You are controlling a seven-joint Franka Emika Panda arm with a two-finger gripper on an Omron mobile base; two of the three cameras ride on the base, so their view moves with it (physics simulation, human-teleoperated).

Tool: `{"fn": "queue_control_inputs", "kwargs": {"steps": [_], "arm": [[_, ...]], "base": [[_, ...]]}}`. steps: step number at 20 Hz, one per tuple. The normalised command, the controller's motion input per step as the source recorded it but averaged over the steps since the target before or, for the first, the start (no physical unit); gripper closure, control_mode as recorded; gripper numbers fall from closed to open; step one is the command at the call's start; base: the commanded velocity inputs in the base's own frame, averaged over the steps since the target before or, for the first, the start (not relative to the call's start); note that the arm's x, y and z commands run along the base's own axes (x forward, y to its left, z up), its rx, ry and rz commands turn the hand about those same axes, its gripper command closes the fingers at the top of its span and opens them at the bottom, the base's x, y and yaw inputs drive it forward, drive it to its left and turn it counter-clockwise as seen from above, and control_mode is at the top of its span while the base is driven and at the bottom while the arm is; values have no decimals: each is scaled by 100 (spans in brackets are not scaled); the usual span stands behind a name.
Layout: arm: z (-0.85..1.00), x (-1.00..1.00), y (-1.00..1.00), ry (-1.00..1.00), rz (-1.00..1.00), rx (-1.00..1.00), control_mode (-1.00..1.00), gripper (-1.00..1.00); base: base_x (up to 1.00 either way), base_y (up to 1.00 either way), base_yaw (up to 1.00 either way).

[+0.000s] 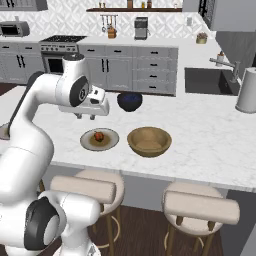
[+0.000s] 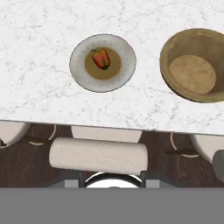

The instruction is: Pick the chicken drumstick and bell pepper from their plates and place them in the bowl. Then put the bowl in the fridge.

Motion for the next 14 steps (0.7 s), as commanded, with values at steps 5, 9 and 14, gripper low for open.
{"fn": "queue_control_inputs", "kwargs": {"steps": [5,9,14], "arm": [[-3,-58,4,-3,2,0,-100,-100],[-78,-9,61,-1,0,-4,-100,-100],[-80,75,23,0,9,0,-100,-100]], "base": [[0,0,0],[0,0,0],[0,0,0]]}}
